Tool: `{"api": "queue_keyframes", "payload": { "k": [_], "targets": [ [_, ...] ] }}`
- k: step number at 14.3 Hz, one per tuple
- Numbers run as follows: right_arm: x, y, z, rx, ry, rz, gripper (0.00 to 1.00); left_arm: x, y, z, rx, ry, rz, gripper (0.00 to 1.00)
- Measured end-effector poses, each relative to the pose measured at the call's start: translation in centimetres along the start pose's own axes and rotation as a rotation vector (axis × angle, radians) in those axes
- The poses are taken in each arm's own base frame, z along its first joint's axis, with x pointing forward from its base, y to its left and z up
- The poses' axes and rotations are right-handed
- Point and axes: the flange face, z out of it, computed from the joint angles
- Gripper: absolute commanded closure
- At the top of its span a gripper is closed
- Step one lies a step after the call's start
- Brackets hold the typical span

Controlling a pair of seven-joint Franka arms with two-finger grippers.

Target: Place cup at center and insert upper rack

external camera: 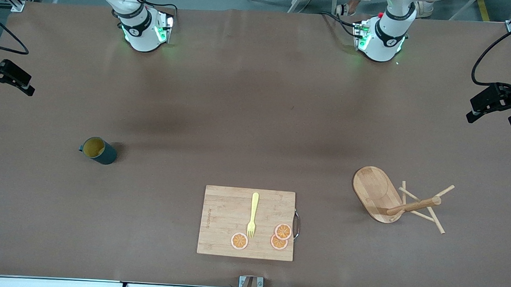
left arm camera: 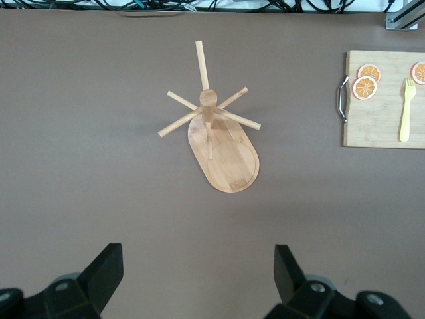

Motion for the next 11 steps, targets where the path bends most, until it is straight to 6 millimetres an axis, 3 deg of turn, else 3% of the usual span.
{"api": "queue_keyframes", "payload": {
  "k": [11],
  "targets": [
    [-0.12,0.06,-0.19,-0.001,0.002,0.001,0.0,-0.27,-0.07,-0.4,0.001,0.003,-0.001,0.0]
  ]
}}
